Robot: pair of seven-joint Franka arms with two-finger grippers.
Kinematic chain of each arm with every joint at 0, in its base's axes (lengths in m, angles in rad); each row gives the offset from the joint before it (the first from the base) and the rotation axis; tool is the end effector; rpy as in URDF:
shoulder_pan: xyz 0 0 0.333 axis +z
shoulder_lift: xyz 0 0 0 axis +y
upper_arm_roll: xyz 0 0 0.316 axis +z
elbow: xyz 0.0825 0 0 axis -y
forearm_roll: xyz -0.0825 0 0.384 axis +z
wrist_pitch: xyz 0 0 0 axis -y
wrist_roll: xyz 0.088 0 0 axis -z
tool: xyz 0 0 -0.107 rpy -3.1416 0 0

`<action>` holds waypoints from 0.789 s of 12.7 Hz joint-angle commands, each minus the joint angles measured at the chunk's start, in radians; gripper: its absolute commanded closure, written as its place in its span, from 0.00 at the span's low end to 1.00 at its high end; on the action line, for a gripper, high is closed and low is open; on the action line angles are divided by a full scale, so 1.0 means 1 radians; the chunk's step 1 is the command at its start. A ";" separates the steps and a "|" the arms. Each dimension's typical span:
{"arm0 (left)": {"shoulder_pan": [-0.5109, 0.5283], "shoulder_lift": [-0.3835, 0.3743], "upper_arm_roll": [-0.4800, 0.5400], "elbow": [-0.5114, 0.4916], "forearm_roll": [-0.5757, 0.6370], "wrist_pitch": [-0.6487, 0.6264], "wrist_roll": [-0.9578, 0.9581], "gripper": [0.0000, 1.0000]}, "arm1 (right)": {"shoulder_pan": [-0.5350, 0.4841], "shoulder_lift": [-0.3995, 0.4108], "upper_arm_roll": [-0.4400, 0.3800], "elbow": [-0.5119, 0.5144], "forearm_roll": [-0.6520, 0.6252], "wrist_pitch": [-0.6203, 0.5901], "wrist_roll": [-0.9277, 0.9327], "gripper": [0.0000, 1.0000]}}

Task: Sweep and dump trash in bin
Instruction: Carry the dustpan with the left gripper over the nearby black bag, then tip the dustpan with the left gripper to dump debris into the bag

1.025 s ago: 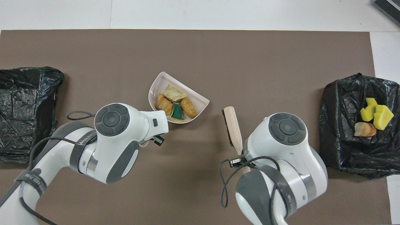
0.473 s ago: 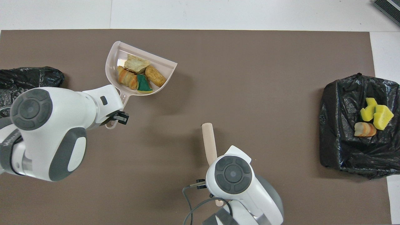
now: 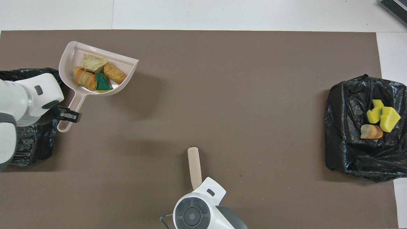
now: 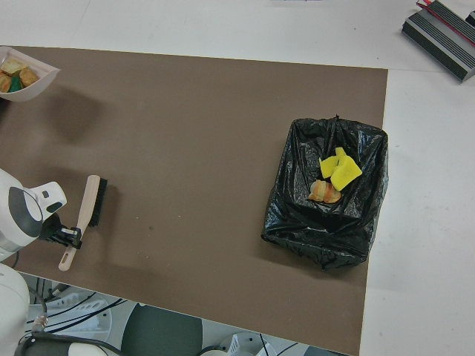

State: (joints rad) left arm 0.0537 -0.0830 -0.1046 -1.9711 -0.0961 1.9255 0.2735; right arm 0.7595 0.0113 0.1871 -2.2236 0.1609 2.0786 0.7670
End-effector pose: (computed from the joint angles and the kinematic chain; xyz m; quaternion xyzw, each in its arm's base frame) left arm 0.5376 -0.0354 0.5097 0.9883 -0.1456 0.0230 0.0387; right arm 0.2915 0.4185 0.3576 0.9936 0.0449 -0.1023 0.0142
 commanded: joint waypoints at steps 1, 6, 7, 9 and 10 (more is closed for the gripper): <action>0.160 -0.009 -0.006 0.032 -0.121 -0.057 0.119 1.00 | 0.001 0.010 0.000 -0.005 0.020 0.038 0.017 1.00; 0.454 0.029 0.011 0.136 -0.100 -0.091 0.564 1.00 | 0.000 0.047 0.000 0.025 0.066 0.043 0.057 0.00; 0.478 0.052 0.011 0.176 -0.067 -0.108 0.582 1.00 | -0.005 0.047 -0.001 0.050 0.060 0.011 0.057 0.00; 0.543 0.095 0.011 0.241 0.036 -0.149 0.709 1.00 | -0.019 0.035 -0.011 0.099 0.052 -0.059 0.049 0.00; 0.558 0.109 0.011 0.261 0.097 -0.149 0.774 1.00 | -0.040 0.032 -0.014 0.134 0.048 -0.105 0.046 0.00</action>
State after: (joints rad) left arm 0.5746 -0.0285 -0.0796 -1.7969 -0.0686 1.8182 0.9567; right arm 0.7547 0.0469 0.1743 -2.1515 0.2143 2.0489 0.8016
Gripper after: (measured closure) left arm 0.670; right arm 0.176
